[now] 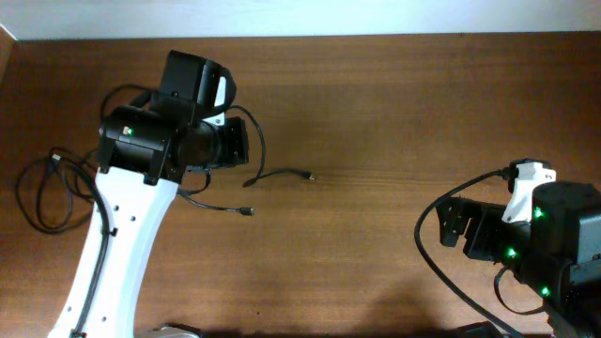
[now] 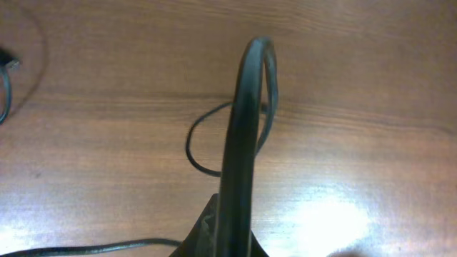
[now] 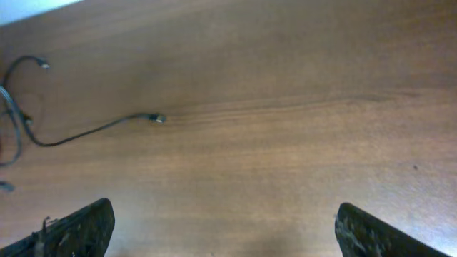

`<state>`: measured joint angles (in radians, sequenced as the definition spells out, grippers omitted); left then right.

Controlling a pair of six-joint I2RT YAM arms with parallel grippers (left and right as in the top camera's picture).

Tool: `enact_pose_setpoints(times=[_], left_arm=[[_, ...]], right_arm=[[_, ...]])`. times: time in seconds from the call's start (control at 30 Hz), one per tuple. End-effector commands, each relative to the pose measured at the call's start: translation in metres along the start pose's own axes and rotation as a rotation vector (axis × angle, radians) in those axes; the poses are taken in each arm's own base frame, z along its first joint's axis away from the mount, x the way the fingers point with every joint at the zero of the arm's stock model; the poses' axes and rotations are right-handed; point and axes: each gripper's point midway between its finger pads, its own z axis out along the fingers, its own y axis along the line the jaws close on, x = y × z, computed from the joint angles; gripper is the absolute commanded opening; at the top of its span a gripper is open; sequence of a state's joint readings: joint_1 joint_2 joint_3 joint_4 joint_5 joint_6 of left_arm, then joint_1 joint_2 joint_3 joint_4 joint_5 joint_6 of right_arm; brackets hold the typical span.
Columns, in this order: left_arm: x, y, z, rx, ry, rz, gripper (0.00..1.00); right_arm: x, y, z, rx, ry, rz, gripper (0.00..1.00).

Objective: Untangle cables

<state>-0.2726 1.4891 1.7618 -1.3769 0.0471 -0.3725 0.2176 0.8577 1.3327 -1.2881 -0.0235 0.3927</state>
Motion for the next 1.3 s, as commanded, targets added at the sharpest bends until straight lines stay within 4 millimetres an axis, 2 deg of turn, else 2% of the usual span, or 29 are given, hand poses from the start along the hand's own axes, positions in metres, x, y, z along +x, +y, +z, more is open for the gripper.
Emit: enact_pose_setpoints(times=[0.0,0.03,0.13,0.23,0.3,0.43,0.73,0.83,0.9,0.97,1.03,1.27], left_arm=[[0.003,0.05,-0.014,-0.258,-0.069,-0.28,0.0],[0.009,0.066,-0.019,-0.348,-0.079,-0.351,0.0],[0.011,0.077,-0.023,-0.409,-0.091,-0.359,0.0],[0.018,0.11,-0.033,-0.512,-0.087,-0.475,0.0],[0.031,0.136,-0.041,-0.575,-0.057,-0.606,0.0],[0.04,0.178,-0.056,-0.665,-0.054,-0.736,0.0],[0.061,0.25,-0.088,-0.838,-0.091,-0.963,0.0],[0.067,0.259,-0.092,-0.856,-0.086,-1.0,0.0],[0.072,0.26,-0.086,-0.865,-0.052,-0.991,0.0],[0.087,0.261,-0.072,-0.888,0.011,-1.004,0.0],[0.1,0.265,-0.053,-0.911,0.054,-1.039,0.0],[0.122,0.276,0.019,-0.877,0.096,-1.05,0.0]], right_arm=[[0.002,-0.007,-0.002,0.044,0.01,0.001,0.98],[0.004,-0.008,-0.002,0.047,0.018,0.001,0.98],[0.005,-0.008,-0.002,0.05,0.024,0.001,0.98],[0.009,-0.01,-0.002,0.056,0.039,0.001,0.98],[0.009,-0.01,-0.002,0.056,0.038,0.001,0.98],[0.009,-0.01,-0.002,0.056,0.038,0.001,0.98],[0.007,-0.013,-0.002,0.076,0.029,0.001,0.98],[0.007,-0.013,-0.002,0.076,0.028,0.001,0.98],[0.005,-0.013,-0.002,0.073,0.022,0.001,0.98],[0.007,-0.013,-0.002,0.076,0.029,0.001,0.98],[0.007,-0.013,-0.002,0.076,0.029,0.002,0.98],[0.007,-0.013,-0.002,0.073,0.031,0.002,0.98]])
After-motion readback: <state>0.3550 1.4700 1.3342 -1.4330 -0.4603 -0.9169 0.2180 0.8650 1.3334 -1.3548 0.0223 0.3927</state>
